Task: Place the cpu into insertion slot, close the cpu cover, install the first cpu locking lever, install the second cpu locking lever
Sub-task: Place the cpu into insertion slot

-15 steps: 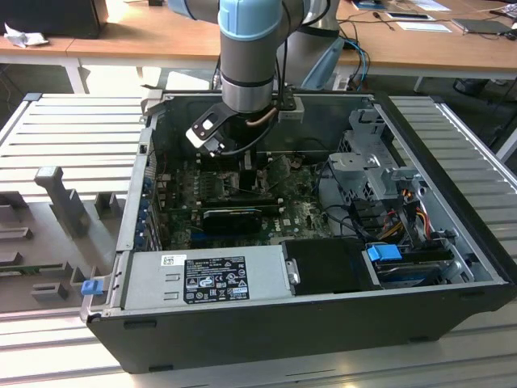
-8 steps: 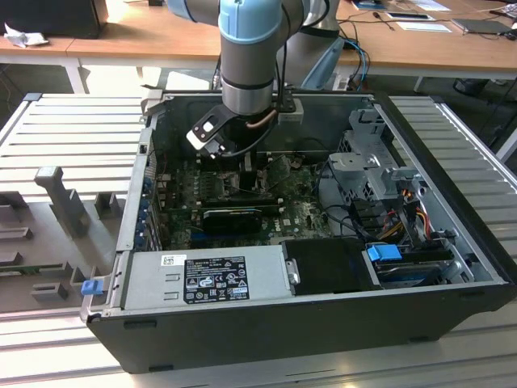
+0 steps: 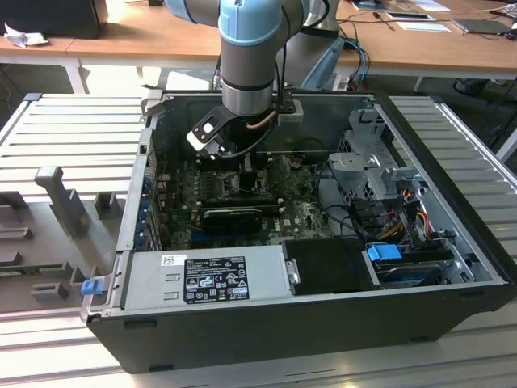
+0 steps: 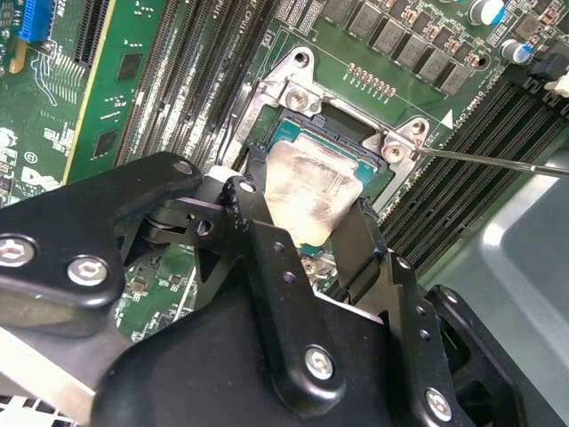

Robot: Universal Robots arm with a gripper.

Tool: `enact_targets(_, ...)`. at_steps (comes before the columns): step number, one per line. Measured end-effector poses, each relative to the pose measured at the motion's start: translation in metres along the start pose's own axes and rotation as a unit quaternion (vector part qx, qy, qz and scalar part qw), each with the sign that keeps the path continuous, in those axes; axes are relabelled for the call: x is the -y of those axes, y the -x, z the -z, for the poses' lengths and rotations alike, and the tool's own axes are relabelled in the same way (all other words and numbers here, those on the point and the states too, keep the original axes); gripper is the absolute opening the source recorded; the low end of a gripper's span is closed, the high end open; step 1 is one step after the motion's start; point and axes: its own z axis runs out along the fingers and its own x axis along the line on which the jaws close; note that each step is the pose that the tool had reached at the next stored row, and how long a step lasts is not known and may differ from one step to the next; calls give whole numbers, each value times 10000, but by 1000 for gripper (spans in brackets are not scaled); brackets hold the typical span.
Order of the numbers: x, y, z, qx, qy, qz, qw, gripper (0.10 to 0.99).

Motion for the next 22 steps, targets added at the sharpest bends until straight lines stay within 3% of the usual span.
enact_targets(2, 0, 0, -2, -1, 0, 0, 10000, 545)
enact_targets(3, 0, 0, -2, -1, 0, 0, 10000, 612)
enact_targets(19, -3, -36, -7, -6, 0, 0, 10000, 612)
enact_targets(22, -4, -35, 25, -6, 0, 0, 10000, 612)
